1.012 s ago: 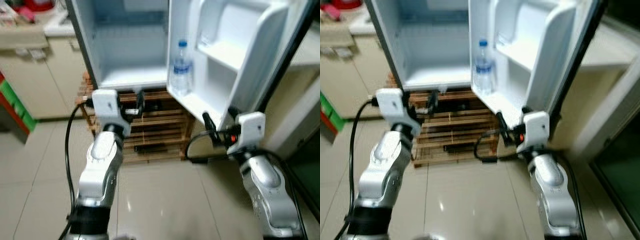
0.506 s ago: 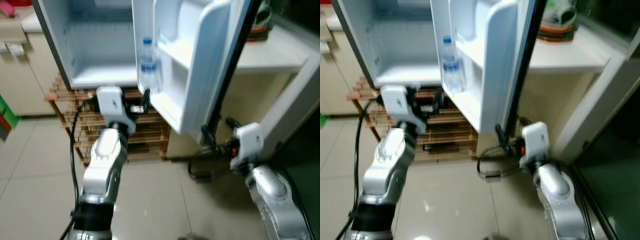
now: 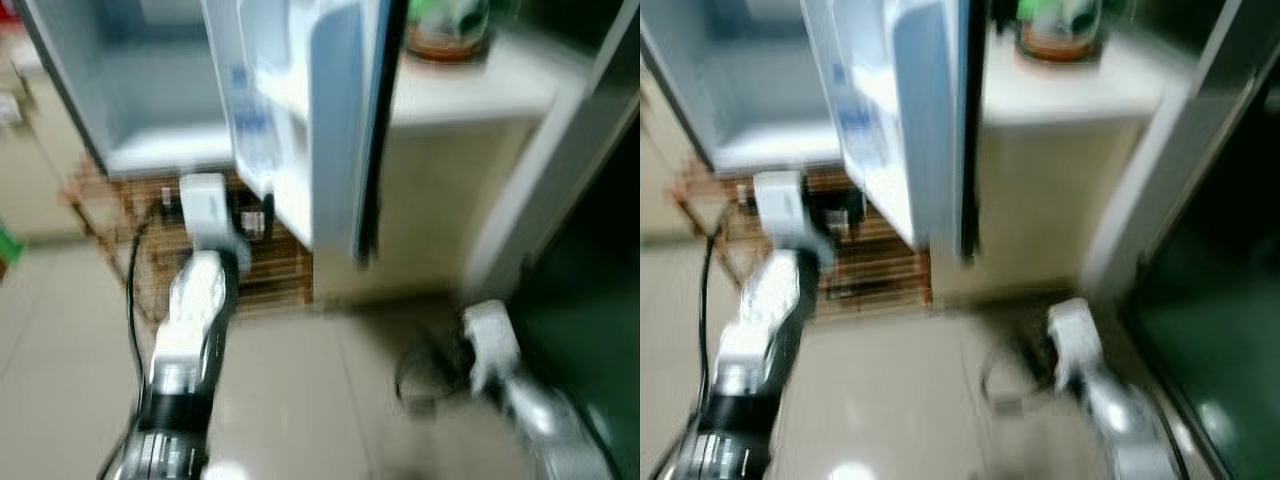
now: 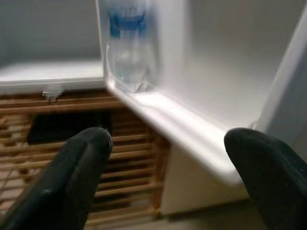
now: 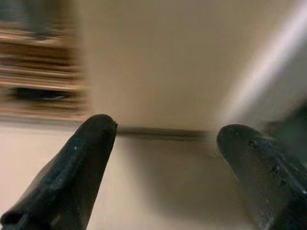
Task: Restocking fridge
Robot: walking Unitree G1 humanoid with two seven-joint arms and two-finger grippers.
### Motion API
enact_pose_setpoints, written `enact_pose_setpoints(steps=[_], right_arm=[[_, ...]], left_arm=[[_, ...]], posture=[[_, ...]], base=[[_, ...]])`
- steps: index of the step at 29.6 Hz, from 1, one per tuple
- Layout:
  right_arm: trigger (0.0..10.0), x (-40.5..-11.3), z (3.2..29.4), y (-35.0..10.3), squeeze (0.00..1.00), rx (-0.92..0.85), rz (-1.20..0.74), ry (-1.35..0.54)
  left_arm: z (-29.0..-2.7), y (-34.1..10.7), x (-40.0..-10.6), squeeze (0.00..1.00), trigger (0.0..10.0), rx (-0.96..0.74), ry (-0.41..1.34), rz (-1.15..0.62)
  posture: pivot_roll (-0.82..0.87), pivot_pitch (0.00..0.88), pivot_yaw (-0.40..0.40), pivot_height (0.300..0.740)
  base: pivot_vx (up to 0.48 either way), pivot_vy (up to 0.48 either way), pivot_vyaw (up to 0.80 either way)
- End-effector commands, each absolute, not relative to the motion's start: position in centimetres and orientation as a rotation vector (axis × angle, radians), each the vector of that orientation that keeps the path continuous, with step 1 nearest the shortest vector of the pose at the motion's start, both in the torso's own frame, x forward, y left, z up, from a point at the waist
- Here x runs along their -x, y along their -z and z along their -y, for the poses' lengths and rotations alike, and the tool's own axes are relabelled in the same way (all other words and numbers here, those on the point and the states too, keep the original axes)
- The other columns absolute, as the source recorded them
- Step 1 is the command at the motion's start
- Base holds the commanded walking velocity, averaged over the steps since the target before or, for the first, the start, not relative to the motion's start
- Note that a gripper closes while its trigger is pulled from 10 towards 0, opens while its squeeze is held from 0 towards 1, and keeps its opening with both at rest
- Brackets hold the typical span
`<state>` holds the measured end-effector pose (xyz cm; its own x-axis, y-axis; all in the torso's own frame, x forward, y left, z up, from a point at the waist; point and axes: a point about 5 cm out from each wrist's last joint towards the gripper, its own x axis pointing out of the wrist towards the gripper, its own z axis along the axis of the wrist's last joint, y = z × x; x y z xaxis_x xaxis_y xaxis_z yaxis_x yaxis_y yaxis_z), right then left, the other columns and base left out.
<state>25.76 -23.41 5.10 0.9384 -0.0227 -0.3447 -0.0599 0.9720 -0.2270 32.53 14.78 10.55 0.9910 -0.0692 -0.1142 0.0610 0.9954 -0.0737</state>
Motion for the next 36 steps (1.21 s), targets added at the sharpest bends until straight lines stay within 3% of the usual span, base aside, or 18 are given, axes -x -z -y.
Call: enact_pose_setpoints(steps=[1, 7, 9, 10, 12, 18, 23, 30, 36], right_arm=[[10.0, -27.8, 24.1, -6.5, 0.0, 0.302, -0.289, 0.111], [10.0, -31.6, 24.2, -9.8, 0.0, 0.374, -0.172, 0.176], [10.0, -34.5, 23.3, -12.8, 0.0, 0.381, -0.078, 0.17], [10.0, -34.5, 23.3, -12.8, 0.0, 0.381, -0.078, 0.17], [10.0, -37.6, 21.5, -15.8, 0.0, 0.367, -0.004, 0.148], [10.0, -39.7, 18.7, -17.9, 0.0, 0.327, 0.039, 0.113], [10.0, -40.5, 14.8, -19.7, 0.0, 0.207, 0.111, -0.02], [10.0, -40.3, 11.1, -20.5, 0.0, 0.018, 0.155, -0.17], [10.0, -37.8, 5.2, -21.0, 0.0, -0.133, 0.178, -0.482]], left_arm=[[-16.1, -7.5, -32.1, 0.0, 10.0, 0.007, 0.061, -0.223], [-17.1, -2.9, -30.5, 0.0, 10.0, -0.069, 0.07, -0.405], [-18.1, -1.2, -29.4, 0.0, 10.0, -0.075, 0.026, -0.475], [-18.1, -1.2, -29.4, 0.0, 10.0, -0.075, 0.026, -0.475], [-18.2, -1.1, -29.3, 0.0, 10.0, -0.062, 0.008, -0.458], [-16.5, -2.1, -30.4, 0.0, 10.0, -0.07, 0.066, -0.374], [-15.9, -2.9, -31.1, 0.0, 10.0, -0.063, 0.083, -0.326], [-16.0, -2.5, -31.0, 0.0, 10.0, -0.06, 0.097, -0.363], [-13.7, -1.8, -30.7, 0.0, 10.0, -0.035, 0.213, -0.438]], posture=[[-0.18, 0.0, 0.042, 0.736], [-0.16, 0.0, 0.038, 0.736], [-0.15, 0.0, 0.024, 0.736], [-0.15, 0.0, 0.024, 0.736], [-0.14, 0.0, 0.028, 0.736], [-0.12, 0.0, 0.009, 0.736], [-0.11, 0.0, 0.004, 0.736], [-0.12, 0.0, 0.021, 0.736], [-0.15, 0.0, 0.031, 0.736]], base=[[0.0, 0.0, 0.0], [0.0, 0.0, 0.0], [0.0, 0.0, 0.0], [0.0, 0.0, 0.0], [0.0, 0.0, 0.0], [0.0, 0.0, 0.0], [0.0, 0.0, 0.0], [0.0, 0.0, 0.0], [0.0, 0.0, 0.0]])
